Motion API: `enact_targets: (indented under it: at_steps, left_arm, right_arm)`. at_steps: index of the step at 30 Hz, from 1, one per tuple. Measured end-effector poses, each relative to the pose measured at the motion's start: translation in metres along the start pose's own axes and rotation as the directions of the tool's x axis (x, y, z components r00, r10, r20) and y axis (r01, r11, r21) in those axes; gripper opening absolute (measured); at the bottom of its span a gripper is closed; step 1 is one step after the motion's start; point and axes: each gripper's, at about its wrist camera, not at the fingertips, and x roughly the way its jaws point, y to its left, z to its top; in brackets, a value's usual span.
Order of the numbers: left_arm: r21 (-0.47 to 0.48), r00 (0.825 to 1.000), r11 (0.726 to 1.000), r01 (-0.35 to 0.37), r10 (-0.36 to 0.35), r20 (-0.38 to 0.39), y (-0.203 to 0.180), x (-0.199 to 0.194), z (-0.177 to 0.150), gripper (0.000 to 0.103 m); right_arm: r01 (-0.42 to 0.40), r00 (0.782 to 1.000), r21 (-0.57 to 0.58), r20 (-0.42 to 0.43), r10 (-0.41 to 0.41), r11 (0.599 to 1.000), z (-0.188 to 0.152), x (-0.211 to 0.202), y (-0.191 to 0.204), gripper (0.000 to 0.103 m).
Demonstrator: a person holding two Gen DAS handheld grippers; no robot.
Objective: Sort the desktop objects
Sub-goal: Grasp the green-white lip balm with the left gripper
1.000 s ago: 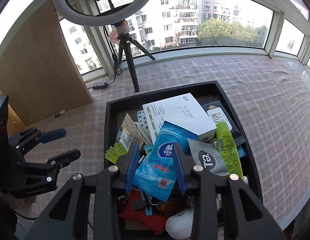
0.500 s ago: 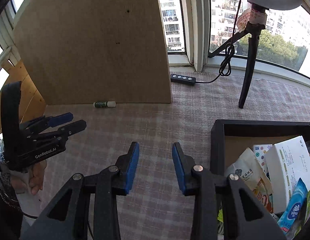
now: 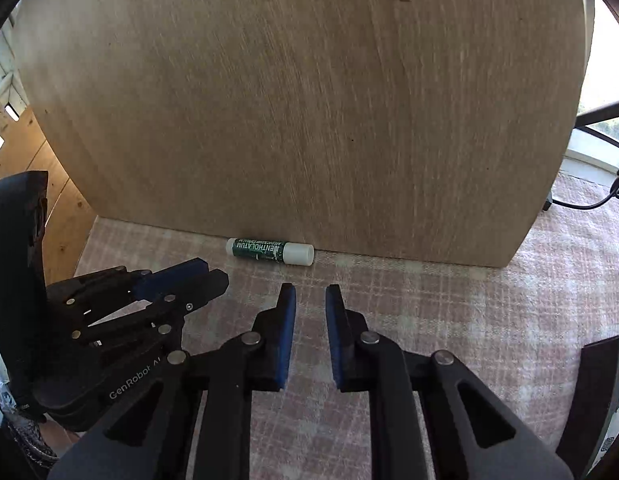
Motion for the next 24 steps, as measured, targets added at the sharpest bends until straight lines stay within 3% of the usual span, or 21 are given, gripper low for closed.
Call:
enact_targets:
  at_steps: [3,18,21,24]
  left_arm:
    - [-0.003,1.0,1.0,0.027,-0.027,-0.005,0.0,0.006,0.001,0.008]
    - [0.04,0.999,0.998,0.048,-0.047,-0.006,-0.008,0.016,-0.008,0.008]
    - [0.054,0.998,0.997,0.058,-0.057,-0.02,-0.009,0.018,-0.01,0.01]
    - [0.065,0.998,0.997,0.052,-0.05,-0.031,-0.009,0.015,-0.015,0.019]
  right_arm:
    - [-0.013,1.0,0.005,-0.013,0.013,1.0,0.003,0.014,-0.002,0.012]
    - [-0.071,0.997,0.012,-0.031,0.071,0.997,0.003,0.041,-0.006,0.012]
    - [-0.072,0.997,-0.009,-0.034,0.071,0.997,0.003,0.044,-0.003,0.013]
    - [-0.063,0.997,-0.019,-0.037,0.063,0.998,0.001,0.045,-0.001,0.013]
